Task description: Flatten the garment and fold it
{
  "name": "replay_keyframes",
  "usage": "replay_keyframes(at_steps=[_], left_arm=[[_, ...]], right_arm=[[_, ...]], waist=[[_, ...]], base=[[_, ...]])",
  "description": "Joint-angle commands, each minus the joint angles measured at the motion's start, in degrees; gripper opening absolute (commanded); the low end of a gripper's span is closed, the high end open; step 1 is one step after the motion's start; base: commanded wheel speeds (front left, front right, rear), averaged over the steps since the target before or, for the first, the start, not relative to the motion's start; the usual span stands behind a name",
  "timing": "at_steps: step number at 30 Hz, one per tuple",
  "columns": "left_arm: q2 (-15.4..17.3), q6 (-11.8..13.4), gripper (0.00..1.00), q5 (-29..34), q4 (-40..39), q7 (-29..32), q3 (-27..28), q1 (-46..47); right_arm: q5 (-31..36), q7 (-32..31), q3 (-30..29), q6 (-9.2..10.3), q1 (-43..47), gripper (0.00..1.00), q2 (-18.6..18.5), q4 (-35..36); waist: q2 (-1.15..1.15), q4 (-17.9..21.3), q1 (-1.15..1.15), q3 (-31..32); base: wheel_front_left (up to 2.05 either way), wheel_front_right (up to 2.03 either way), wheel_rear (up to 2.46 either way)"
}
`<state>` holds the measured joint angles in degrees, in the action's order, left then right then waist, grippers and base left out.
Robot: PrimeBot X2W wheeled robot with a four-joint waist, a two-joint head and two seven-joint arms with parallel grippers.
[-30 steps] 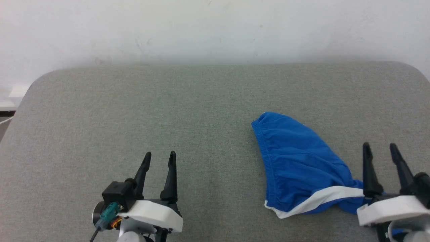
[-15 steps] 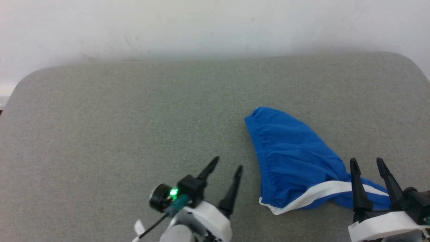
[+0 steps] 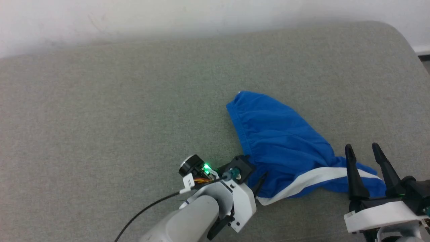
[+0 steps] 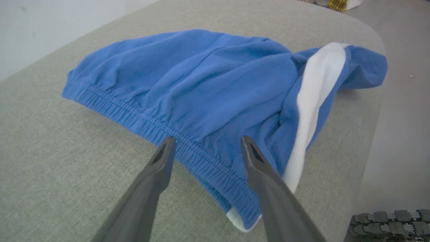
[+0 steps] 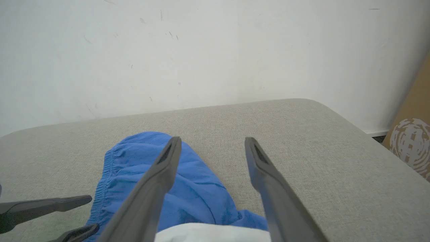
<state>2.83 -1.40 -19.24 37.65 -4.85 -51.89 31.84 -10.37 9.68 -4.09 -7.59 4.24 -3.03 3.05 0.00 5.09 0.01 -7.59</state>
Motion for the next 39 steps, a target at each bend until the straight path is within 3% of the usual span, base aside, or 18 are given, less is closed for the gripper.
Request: replay_keyframes(at_steps=[1,8,12,13,15,20,28,39], left_arm=[[0.0,-0.2,1.0,-1.4,2.2,1.9,-1.4,2.3],[0.0,-1.9,1.0,-6.2,8.2,13.3,-7.3,6.3],[0.0,-3.3,1.0,-9.6,10.6,23.1,-11.3,7.5],[0.0,-3.6,0.82,-10.4,10.9,25.1,-12.3,7.7],[0.0,-4.2,0.0,-11.8,11.3,28.2,-13.8,8.0],[0.0,-3.7,0.0,-14.1,11.1,27.8,-14.8,9.5],[0.2,-0.8,0.0,-18.1,12.6,16.1,-8.8,13.4],[7.1,2.0,0.0,-27.5,14.7,8.3,2.0,7.4]], right_arm=[[-0.6,0.4,0.1,0.1,-1.1,1.0,0.1,0.3],[-0.9,0.7,0.2,0.1,-2.1,1.0,0.1,-0.1],[-1.2,0.9,0.5,0.1,-2.6,1.0,0.1,-0.7],[-1.3,1.0,0.6,0.1,-2.8,1.0,0.1,-0.8],[-1.5,1.2,0.7,0.1,-3.0,1.0,0.1,-1.1],[-1.9,1.7,0.9,0.1,-3.4,1.0,0.1,-1.7],[-2.4,1.7,0.1,0.1,-2.9,1.0,0.1,-2.7],[-3.3,0.8,-0.4,0.1,-0.8,1.0,0.1,-2.7]], waist=[[0.0,1.6,-0.01,-2.4],[0.0,2.2,-0.01,-4.5],[0.0,2.6,-0.01,-5.0],[0.0,2.6,-0.01,-5.1],[0.0,2.8,-0.01,-5.3],[0.0,2.6,-0.01,-5.3],[0.0,0.7,-0.01,-3.7],[0.0,-1.1,-0.01,-1.5]], base=[[0.0,0.0,0.0],[0.0,0.0,0.0],[0.0,0.0,0.0],[0.0,0.0,0.0],[0.0,0.0,0.0],[0.0,0.0,0.0],[0.0,0.0,0.0],[0.0,0.0,0.0]])
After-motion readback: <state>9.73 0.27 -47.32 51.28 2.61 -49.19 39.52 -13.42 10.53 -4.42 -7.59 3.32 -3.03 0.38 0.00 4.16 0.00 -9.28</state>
